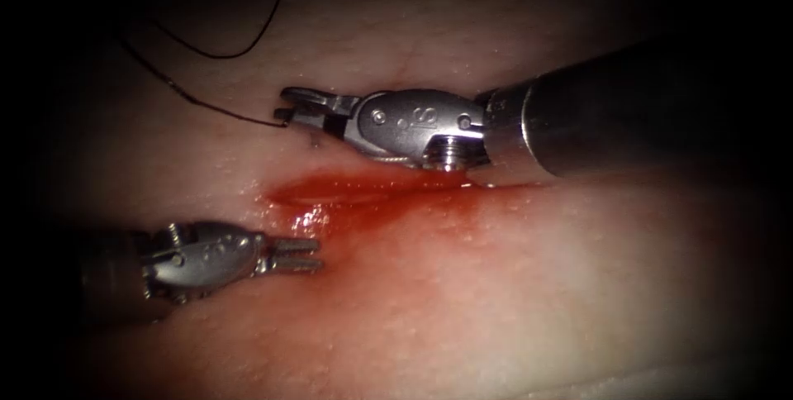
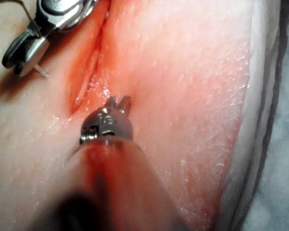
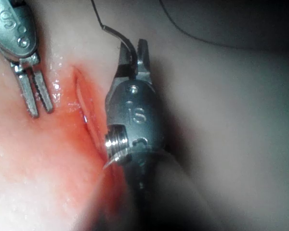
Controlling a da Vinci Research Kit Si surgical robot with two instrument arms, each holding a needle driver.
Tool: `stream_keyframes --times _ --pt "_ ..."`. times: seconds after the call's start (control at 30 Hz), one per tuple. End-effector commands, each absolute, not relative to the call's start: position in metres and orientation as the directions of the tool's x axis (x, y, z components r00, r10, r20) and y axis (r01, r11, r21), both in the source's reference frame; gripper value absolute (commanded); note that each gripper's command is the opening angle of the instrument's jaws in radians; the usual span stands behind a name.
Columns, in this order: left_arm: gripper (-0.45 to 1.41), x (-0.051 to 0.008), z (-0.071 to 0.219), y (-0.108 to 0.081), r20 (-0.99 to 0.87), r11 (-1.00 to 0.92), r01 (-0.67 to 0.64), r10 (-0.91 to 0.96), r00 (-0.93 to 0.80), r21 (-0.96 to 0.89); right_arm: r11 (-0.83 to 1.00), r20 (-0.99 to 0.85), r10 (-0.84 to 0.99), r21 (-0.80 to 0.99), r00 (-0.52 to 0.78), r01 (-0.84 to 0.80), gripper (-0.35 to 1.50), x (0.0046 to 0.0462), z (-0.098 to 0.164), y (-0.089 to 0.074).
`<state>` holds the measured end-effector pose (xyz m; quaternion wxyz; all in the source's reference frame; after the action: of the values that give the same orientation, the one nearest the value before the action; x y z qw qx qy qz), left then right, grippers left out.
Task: Wound Closure
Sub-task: Throw the needle through the top of the wound
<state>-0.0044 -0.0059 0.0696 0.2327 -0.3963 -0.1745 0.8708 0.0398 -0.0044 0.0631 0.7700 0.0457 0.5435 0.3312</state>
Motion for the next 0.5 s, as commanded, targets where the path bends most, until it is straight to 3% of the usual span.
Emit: stream_keyframes --times 0.03,0.5 --pt "-0.13 -0.0049 0.0702 -0.0059 -0.61 -0.831 -0.265 0.543 -0.577 -0.488 0.749 -0.788 0.592 0.459 0.17 -0.478 -0.35 0.0408 0.0634 -0.0042" --pt "-0.13 -0.0045 0.07 -0.0057 -0.611 -0.831 -0.258 0.541 -0.577 -0.492 0.372 -0.459 0.889 0.727 -0.005 -0.577 -0.35 0.0412 0.0634 -0.0033"
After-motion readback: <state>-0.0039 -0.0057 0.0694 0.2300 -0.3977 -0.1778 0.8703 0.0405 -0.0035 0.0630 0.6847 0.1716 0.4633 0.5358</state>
